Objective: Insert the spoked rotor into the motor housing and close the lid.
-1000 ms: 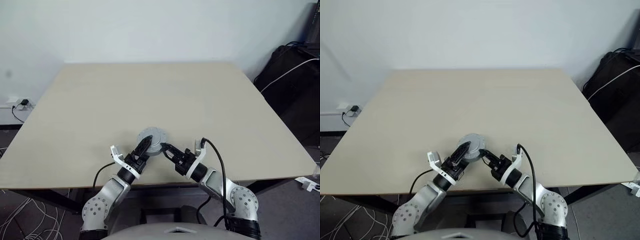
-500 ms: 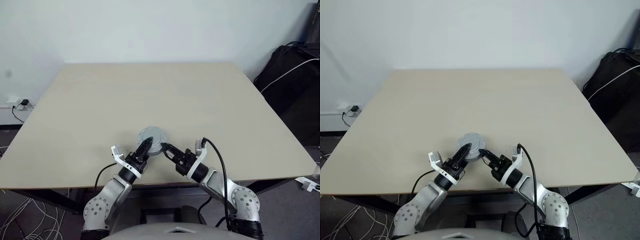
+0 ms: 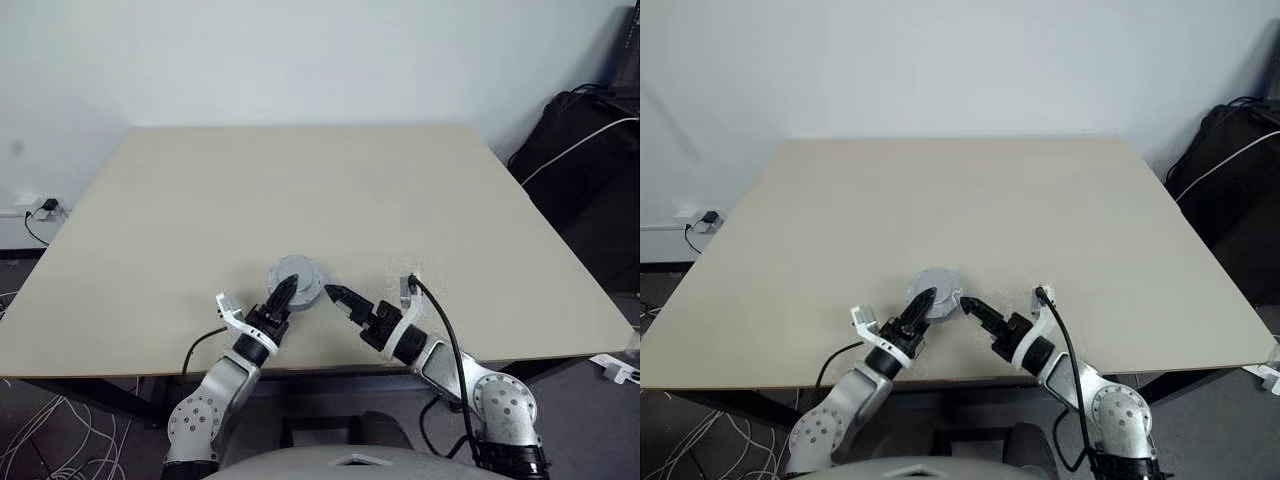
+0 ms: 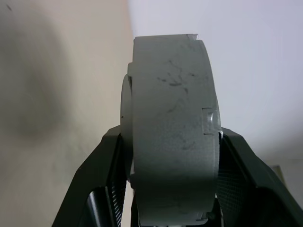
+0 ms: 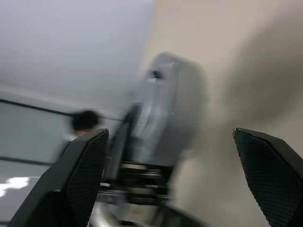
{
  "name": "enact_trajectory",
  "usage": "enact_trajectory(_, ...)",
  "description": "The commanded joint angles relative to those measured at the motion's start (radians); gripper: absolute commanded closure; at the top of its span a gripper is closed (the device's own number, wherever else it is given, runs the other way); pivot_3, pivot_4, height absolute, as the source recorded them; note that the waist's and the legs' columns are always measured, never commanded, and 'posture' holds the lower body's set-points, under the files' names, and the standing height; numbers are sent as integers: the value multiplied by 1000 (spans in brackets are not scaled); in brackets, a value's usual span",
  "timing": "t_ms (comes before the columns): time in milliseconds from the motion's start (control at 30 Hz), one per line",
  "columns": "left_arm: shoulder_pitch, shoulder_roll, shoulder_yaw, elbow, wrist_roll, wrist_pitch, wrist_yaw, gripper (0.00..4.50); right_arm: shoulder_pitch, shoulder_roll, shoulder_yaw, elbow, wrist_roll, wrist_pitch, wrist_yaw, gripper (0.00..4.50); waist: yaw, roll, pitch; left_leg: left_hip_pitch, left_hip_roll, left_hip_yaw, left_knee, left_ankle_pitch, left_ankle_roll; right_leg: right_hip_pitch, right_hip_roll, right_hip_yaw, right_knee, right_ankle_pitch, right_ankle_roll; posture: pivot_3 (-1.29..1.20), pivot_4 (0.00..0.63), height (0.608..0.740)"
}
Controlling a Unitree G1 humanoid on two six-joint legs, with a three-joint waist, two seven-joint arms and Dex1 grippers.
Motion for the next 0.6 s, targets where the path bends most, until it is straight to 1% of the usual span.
enact_trajectory(33, -90, -106, 42, 2, 33, -83, 14, 2362, 6, -70, 98, -85, -360, -194, 33, 0, 2, 0, 0, 0, 0, 0, 1, 0, 0, 0, 0, 0, 0, -1, 2, 0, 0, 740)
enact_trajectory(133, -162, -109, 96, 58, 64, -153, 49, 2362, 24, -136, 207, -88, -666, -406, 74, 0, 1, -1, -1, 1, 0, 0, 1, 1, 0, 1, 1, 0, 1, -1, 4, 0, 0, 740)
enact_trajectory(200, -212, -108, 132, 99, 81, -189, 64, 2362, 39, -145, 244, -64, -787, -506, 84, 0, 2, -2, -1, 2, 0, 1, 1, 1, 1, 2, 2, 1, 1, -1, 4, 0, 0, 740)
enact_trajectory(267, -263, -102, 168, 145, 91, -211, 77, 2362, 56, -140, 257, -41, -857, -588, 112, 0, 1, -4, -2, 2, 0, 1, 1, 2, 1, 2, 2, 2, 1, -1, 4, 0, 0, 740)
enact_trajectory(367, -350, -75, 214, 244, 127, -232, 96, 2363, 82, -124, 256, -10, -937, -701, 140, 0, 4, -6, -3, 4, 0, 0, 1, 2, 1, 11, 3, 2, 0, -1, 4, 0, 0, 740)
enact_trajectory(500, -477, -41, 276, 390, 171, -253, 91, 2363, 105, -129, 264, 46, -1043, -748, 151, 0, 9, -12, -2, 5, -1, -1, 4, 2, 1, 13, 3, 2, -1, -1, 5, 0, 0, 740)
enact_trajectory(600, -579, -23, 328, 508, 214, -274, 85, 2363, 122, -114, 253, 84, -1082, -769, 150, 0, 11, -14, -1, 4, -1, -1, 6, 1, 1, 13, 3, 2, 0, 0, 5, 0, 0, 740)
